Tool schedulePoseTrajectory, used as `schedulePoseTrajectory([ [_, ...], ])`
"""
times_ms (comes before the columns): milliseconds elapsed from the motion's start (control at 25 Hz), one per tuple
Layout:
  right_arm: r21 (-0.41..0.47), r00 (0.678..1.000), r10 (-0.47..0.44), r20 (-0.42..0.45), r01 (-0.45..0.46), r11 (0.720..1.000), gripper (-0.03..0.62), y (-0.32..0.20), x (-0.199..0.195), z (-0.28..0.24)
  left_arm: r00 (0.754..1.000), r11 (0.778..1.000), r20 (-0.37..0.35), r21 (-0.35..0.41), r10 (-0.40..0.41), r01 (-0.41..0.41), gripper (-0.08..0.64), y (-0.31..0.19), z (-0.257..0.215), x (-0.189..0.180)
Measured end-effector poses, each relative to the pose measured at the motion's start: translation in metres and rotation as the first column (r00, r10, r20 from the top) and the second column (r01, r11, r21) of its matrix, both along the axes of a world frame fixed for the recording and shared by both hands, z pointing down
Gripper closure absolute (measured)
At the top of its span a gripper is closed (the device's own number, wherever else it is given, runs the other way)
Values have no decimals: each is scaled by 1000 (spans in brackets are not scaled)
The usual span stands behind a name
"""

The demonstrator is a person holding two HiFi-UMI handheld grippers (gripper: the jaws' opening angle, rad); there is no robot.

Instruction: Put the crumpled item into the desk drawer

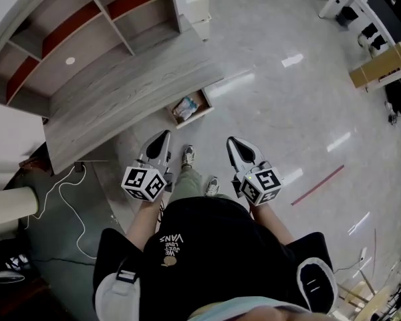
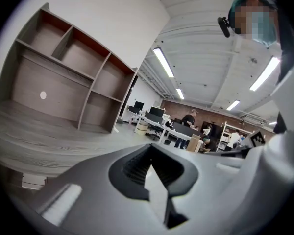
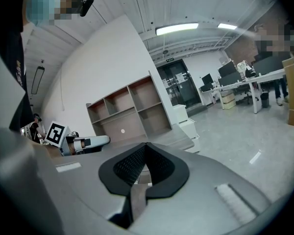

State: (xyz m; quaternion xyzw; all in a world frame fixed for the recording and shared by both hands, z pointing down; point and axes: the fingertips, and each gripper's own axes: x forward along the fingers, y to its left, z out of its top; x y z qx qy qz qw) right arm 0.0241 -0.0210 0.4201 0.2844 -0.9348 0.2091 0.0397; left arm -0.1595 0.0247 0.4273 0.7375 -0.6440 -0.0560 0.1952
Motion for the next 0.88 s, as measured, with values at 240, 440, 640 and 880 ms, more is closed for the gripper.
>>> schedulePoseTrajectory([
  [240, 20, 1000, -13, 4, 13, 1000, 589, 5, 0, -11, 1000, 1000, 19, 25, -10, 9, 508, 14, -17, 2],
  [440, 51, 1000, -24, 1, 24, 998, 591, 4, 0, -24, 1000, 1000, 23, 28, -7, 6, 508, 23, -24, 7],
  [640, 62, 1000, -23, -4, 23, 998, 591, 6, 0, -28, 999, 999, 40, 33, -9, 7, 508, 30, -29, 6],
  [880, 65, 1000, -28, -7, 28, 997, 591, 5, -2, -32, 999, 999, 47, 32, -22, 20, 508, 34, -31, 4],
])
